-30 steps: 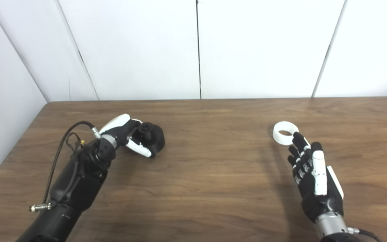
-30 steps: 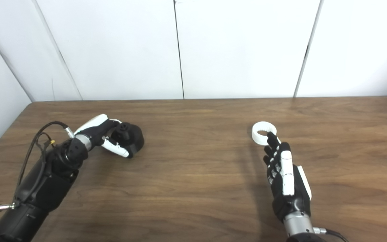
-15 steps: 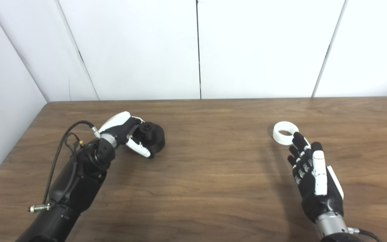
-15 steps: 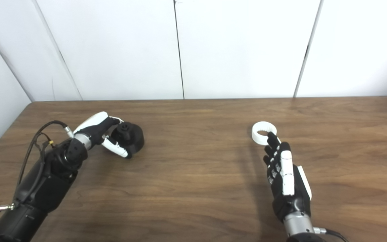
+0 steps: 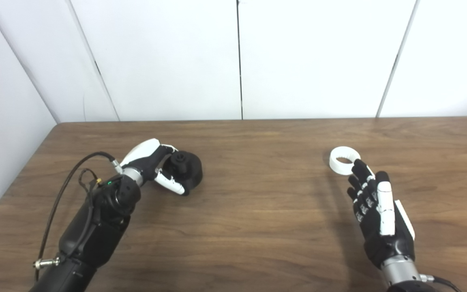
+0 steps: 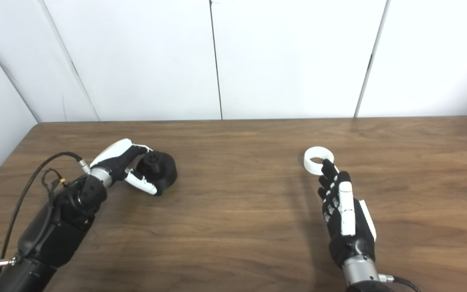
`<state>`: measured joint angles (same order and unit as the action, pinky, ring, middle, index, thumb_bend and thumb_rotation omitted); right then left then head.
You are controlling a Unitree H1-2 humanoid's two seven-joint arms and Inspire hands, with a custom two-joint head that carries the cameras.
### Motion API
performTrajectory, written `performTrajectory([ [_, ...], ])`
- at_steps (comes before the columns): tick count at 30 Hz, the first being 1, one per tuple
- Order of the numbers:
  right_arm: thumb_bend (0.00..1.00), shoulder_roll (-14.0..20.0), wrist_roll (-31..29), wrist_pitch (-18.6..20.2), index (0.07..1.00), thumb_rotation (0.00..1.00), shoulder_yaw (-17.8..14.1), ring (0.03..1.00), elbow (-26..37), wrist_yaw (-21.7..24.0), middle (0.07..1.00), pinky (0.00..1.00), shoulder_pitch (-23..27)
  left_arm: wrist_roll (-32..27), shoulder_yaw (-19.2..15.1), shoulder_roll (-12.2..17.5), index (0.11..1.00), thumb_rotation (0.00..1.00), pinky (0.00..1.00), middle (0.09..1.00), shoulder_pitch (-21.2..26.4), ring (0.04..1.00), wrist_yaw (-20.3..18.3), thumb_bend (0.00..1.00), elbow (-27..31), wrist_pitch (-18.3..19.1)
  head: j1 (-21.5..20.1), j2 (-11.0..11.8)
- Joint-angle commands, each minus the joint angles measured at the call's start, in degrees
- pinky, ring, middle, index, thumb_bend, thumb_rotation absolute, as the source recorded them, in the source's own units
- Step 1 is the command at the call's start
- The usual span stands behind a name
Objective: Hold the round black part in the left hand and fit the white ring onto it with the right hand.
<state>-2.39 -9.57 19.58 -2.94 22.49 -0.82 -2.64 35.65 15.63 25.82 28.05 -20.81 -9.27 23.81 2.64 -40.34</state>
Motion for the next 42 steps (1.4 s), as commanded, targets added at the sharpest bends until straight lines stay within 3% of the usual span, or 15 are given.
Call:
performTrajectory([
  [1, 0.51, 0.99, 0.33, -0.68, 0.935, 1.00, 0.32, 0.983, 2.60, 0.63, 0.971, 1.00, -0.40, 0.26, -0.40, 1.05, 0.704, 0.20, 0.97, 0.935, 1.87, 1.000, 0.70, 0.88, 2.85, -0.56, 0.10, -0.09],
  [15, 0.52, 1.23, 0.39, 0.50, 0.939, 1.00, 0.38, 0.988, 3.19, 0.69, 0.968, 1.00, 0.15, -0.10, 1.14, -0.58, 0.710, 0.20, 0.93, 0.932, -0.37, 1.000, -1.86, 0.89, 8.26, 0.38, 0.16, -0.34],
  [21, 0.50, 0.98, 0.80, 0.37, 0.941, 1.00, 0.63, 0.989, 3.07, 0.75, 0.968, 1.00, 0.15, 0.48, 3.50, -1.22, 0.704, 0.22, 0.99, 0.925, -1.48, 1.000, -3.94, 0.89, 11.16, 0.56, 0.05, -0.44],
  [25, 0.51, 0.77, 0.94, 0.32, 0.943, 1.00, 0.77, 0.986, 2.96, 0.76, 0.966, 1.00, 0.04, 0.66, 4.98, -2.30, 0.702, 0.23, 0.92, 0.929, -2.41, 1.000, -5.05, 0.91, 13.39, 0.72, -0.11, -0.63],
  [35, 0.52, 0.54, 1.15, -0.64, 0.941, 1.00, 1.03, 0.989, 2.59, 0.79, 0.969, 1.00, -0.40, 2.24, 9.36, -4.30, 0.702, 0.22, 0.92, 0.937, -3.68, 1.000, -8.49, 0.89, 17.99, 0.50, -0.55, -0.93],
  [42, 0.52, 0.43, 1.37, -0.97, 0.944, 1.00, 1.09, 0.989, 2.36, 0.75, 0.971, 1.00, -0.48, 2.74, 11.35, -5.93, 0.685, 0.22, 0.91, 0.933, -5.51, 1.000, -7.86, 0.92, 19.67, -2.58, -0.68, -1.02],
])
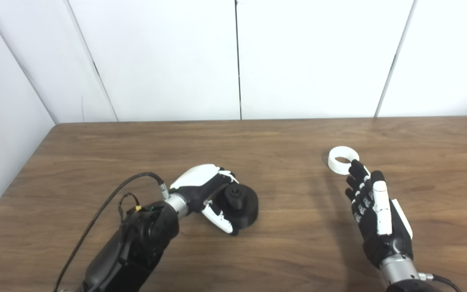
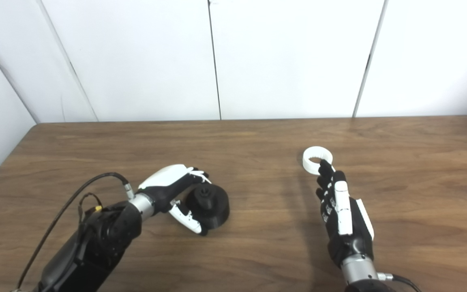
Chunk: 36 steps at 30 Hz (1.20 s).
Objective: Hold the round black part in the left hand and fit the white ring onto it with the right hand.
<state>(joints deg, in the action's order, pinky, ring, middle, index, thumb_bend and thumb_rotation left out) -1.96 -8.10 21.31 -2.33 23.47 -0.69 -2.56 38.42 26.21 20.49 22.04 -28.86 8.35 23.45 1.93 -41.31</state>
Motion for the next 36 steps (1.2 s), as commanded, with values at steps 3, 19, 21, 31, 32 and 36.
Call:
performTrajectory([
  [3, 0.51, -0.39, -0.06, -2.57, 0.943, 1.00, 0.53, 0.992, 1.63, 0.40, 0.969, 1.00, -0.56, -0.03, 1.32, -1.42, 0.685, 0.22, 0.93, 0.935, -0.24, 1.000, 0.06, 0.93, 3.05, -2.39, -0.24, -0.12],
  [19, 0.51, -0.74, 0.44, -1.66, 0.939, 1.00, 0.57, 0.986, 2.88, -0.24, 0.964, 1.00, -0.98, 2.24, 5.38, -3.95, 0.718, 0.23, 0.91, 0.953, -2.45, 1.000, -4.45, 0.94, 8.59, -1.96, -1.05, -0.64],
  [21, 0.51, -0.72, 0.59, -1.35, 0.937, 1.00, 0.58, 0.984, 3.11, -0.38, 0.963, 1.00, -1.03, 2.38, 5.46, -4.16, 0.714, 0.23, 0.92, 0.952, -2.59, 1.000, -4.94, 0.94, 9.21, -1.91, -1.09, -0.66],
  [31, 0.51, 0.27, -0.52, -0.31, 0.947, 1.00, -0.08, 1.000, 4.15, -0.05, 0.978, 1.00, -0.68, 2.67, 5.41, -4.18, 0.708, 0.22, 0.92, 0.948, -2.67, 1.000, -5.70, 0.93, 8.96, -2.91, -1.11, -0.83],
  [32, 0.52, 0.51, -0.79, -0.34, 0.948, 1.00, -0.29, 0.999, 4.27, 0.09, 0.979, 1.00, -0.49, 2.77, 5.46, -4.18, 0.710, 0.23, 0.92, 0.950, -2.68, 1.000, -5.75, 0.93, 8.90, -2.88, -1.14, -0.85],
  [36, 0.51, 1.34, 1.06, -0.22, 0.927, 1.00, -1.12, 0.978, 5.55, -0.96, 0.961, 1.00, 1.54, 3.11, 5.55, -4.24, 0.712, 0.23, 0.92, 0.954, -2.69, 1.000, -5.89, 0.93, 8.81, -2.69, -1.15, -0.89],
])
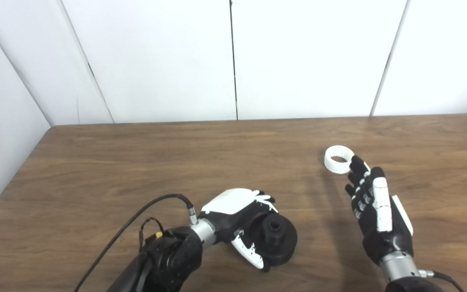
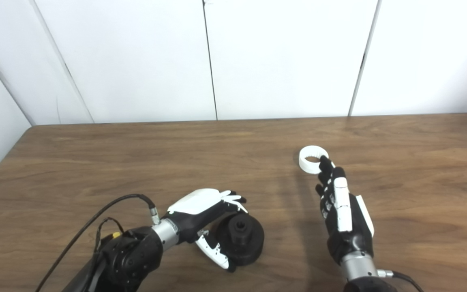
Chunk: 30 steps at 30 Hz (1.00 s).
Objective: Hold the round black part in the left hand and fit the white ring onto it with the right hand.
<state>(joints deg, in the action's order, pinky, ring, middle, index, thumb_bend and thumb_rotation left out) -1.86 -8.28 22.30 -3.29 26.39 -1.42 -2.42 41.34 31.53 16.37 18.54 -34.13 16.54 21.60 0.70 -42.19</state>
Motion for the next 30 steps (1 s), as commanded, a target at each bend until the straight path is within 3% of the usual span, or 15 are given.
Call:
performTrajectory([
  [1, 0.50, 2.66, 4.21, -1.44, 0.895, 0.82, 0.16, 0.945, 2.69, -0.56, 0.931, 0.94, 2.89, 0.21, 0.21, -0.11, 0.714, 0.23, 0.93, 0.955, 0.82, 1.000, -0.60, 0.93, 0.62, -0.93, -0.01, -0.05],
  [2, 0.53, 3.69, 6.34, -1.60, 0.873, 0.69, 0.40, 0.921, 2.68, -0.73, 0.913, 0.89, 3.93, 0.25, 0.19, -0.13, 0.714, 0.23, 0.93, 0.953, 0.82, 1.000, -0.58, 0.93, 0.58, -1.02, -0.08, 0.00],
  [5, 0.65, 11.02, 21.66, 0.32, 0.806, 0.47, 4.03, 0.866, 3.18, -0.64, 0.869, 0.79, 8.78, 0.18, 0.09, -0.10, 0.722, 0.24, 0.92, 0.953, 0.85, 1.000, -0.56, 0.93, 0.39, -1.45, -0.14, 0.05],
  [6, 0.71, 13.70, 26.27, 1.00, 0.784, 0.38, 5.35, 0.843, 3.19, -0.17, 0.861, 0.72, 10.56, 0.20, 0.09, -0.09, 0.723, 0.24, 0.91, 0.953, 0.86, 1.000, -0.56, 0.93, 0.35, -1.53, -0.19, 0.02],
  [9, 0.78, 18.90, 32.71, 2.68, 0.763, 0.32, 7.42, 0.851, 2.27, 1.57, 0.868, 0.69, 15.38, 0.25, 0.11, -0.13, 0.722, 0.25, 0.91, 0.952, 0.90, 1.000, -0.22, 0.93, 0.02, -2.03, -0.47, 0.16],
  [14, 0.85, 23.21, 35.94, 4.30, 0.751, 0.29, 8.77, 0.901, -1.53, 6.11, 0.901, 0.79, 21.95, -0.01, -0.23, -0.43, 0.722, 0.25, 0.91, 0.952, 0.85, 1.000, 0.13, 0.93, -0.27, -2.37, -0.55, 0.34],
  [22, 0.89, 26.01, 38.56, 3.94, 0.718, 0.30, 11.46, 0.914, -10.37, 11.90, 0.903, 0.78, 29.20, -0.21, -0.71, -0.65, 0.722, 0.25, 0.92, 0.951, 1.00, 1.000, -0.23, 0.94, -0.46, -2.66, -0.89, 0.61],
  [30, 0.90, 28.24, 39.25, 1.77, 0.742, 0.28, 13.79, 0.961, -19.35, 15.62, 0.919, 0.85, 33.79, -0.23, -1.17, -0.80, 0.705, 0.24, 0.92, 0.948, 1.14, 1.000, -0.16, 0.94, -0.48, -2.82, -0.85, 0.86],
])
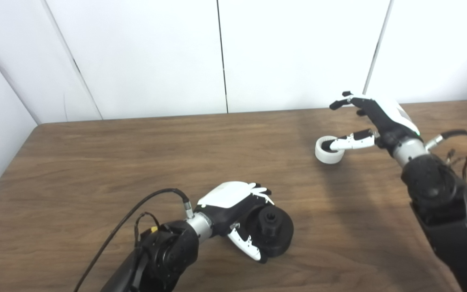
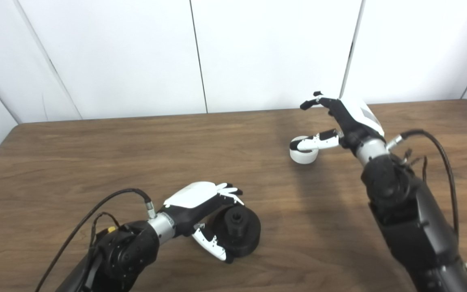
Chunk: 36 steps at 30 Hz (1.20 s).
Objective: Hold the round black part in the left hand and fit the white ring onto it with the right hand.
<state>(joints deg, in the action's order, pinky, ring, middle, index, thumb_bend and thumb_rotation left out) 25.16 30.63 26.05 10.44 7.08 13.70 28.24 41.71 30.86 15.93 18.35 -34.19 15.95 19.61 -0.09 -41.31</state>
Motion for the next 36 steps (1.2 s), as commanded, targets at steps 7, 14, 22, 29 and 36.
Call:
performTrajectory([
  [7, 0.90, 2.42, 0.08, -3.07, 0.745, 0.29, 1.32, 0.970, -5.03, 3.02, 0.930, 0.85, 5.77, -1.01, -0.99, -0.22, 0.705, 0.24, 0.92, 0.948, 1.36, 1.000, 0.07, 0.94, -0.09, -1.36, -0.17, 0.21],
  [14, 0.91, 3.44, 0.09, -3.82, 0.749, 0.31, 2.04, 0.981, -9.86, 4.34, 0.940, 0.87, 7.94, -0.99, -1.12, -0.16, 0.701, 0.23, 0.93, 0.946, 1.30, 1.000, 0.34, 0.94, -0.29, -1.59, -0.25, 0.36],
  [22, 0.90, 5.08, 1.20, -4.87, 0.758, 0.35, 4.12, 0.976, -14.31, 5.71, 0.943, 0.88, 9.67, -1.25, -1.29, -0.14, 0.698, 0.22, 0.95, 0.944, 1.56, 1.000, 0.50, 0.94, -0.53, -1.90, -0.25, 0.52],
  [29, 0.90, 5.46, 1.18, -5.00, 0.768, 0.36, 5.16, 0.976, -16.80, 6.24, 0.941, 0.87, 10.81, -1.02, -1.38, -0.13, 0.700, 0.22, 0.94, 0.946, 1.55, 1.000, 0.39, 0.93, -0.29, -1.61, -0.16, 0.47],
  [36, 0.92, 5.71, 1.60, -5.61, 0.774, 0.38, 6.51, 0.983, -19.52, 7.19, 0.943, 0.88, 11.90, -1.13, -1.59, -0.07, 0.692, 0.22, 0.94, 0.944, 1.39, 1.000, 0.76, 0.94, -0.30, -1.99, -0.03, 0.42],
])
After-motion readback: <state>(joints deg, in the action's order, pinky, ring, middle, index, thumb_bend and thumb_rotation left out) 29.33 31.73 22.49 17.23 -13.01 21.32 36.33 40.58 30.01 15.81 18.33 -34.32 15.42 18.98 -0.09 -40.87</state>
